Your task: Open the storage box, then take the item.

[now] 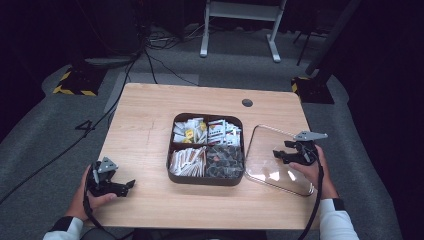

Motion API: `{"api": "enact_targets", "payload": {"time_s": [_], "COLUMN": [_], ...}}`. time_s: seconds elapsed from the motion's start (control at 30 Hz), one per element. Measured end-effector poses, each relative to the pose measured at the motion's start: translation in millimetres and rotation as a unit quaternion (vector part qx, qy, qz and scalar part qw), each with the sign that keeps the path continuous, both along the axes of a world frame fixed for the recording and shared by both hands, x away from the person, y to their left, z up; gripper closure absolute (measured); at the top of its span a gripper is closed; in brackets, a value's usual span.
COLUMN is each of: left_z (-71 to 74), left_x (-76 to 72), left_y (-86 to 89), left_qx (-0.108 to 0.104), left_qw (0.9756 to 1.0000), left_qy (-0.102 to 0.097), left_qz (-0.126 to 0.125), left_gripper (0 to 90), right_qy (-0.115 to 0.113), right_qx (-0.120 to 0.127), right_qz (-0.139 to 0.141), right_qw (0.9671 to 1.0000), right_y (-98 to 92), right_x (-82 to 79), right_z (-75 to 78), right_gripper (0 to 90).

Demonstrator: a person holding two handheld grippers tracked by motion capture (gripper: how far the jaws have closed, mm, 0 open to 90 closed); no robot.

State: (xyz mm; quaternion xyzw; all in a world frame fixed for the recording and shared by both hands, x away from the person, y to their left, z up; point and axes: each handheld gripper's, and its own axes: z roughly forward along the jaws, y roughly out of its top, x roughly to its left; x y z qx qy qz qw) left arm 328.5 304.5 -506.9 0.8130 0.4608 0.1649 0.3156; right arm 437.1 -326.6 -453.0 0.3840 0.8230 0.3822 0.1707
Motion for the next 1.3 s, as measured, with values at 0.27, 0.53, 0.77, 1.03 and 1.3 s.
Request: {"api": "enact_targets", "payload": {"time_s": [0.27,0.53,0.77,1.03,1.3], "left_z": [0.1,0.1,0.3,0.1,0.1], "left_x": [-0.5,-0.5,-1.1,-0.8,-0.3], "left_y": [0.6,0.7,0.5,0.5,0.6], "left_qx": [0.001,0.001,0.001,0.001,0.002], "left_qw": [1.0000,1.0000,1.0000,1.0000,1.0000], "left_qy": [0.000,0.001,0.002,0.001,-0.001], "left_qz": [-0.003,-0.003,-0.001,-0.002,-0.003], "left_gripper": [0.5,0.5,0.5,0.5,0.5], "right_qy": [-0.019,-0.037,-0.046,-0.053,-0.038], "right_qx": [0.006,0.009,0.010,0.002,-0.008], "right_qz": [0.015,0.021,0.039,0.069,0.087], "right_qw": [0.9997,0.9991,0.9981,0.9962,0.9955], "right_y": [24.0,40.3,54.5,85.4,113.6], "right_x": [-0.9,0.8,3.3,11.8,30.2], "right_z": [20.2,38.1,47.8,54.6,47.9], "right_gripper": [30.3,30.8,30.8,31.3,32.0]}}
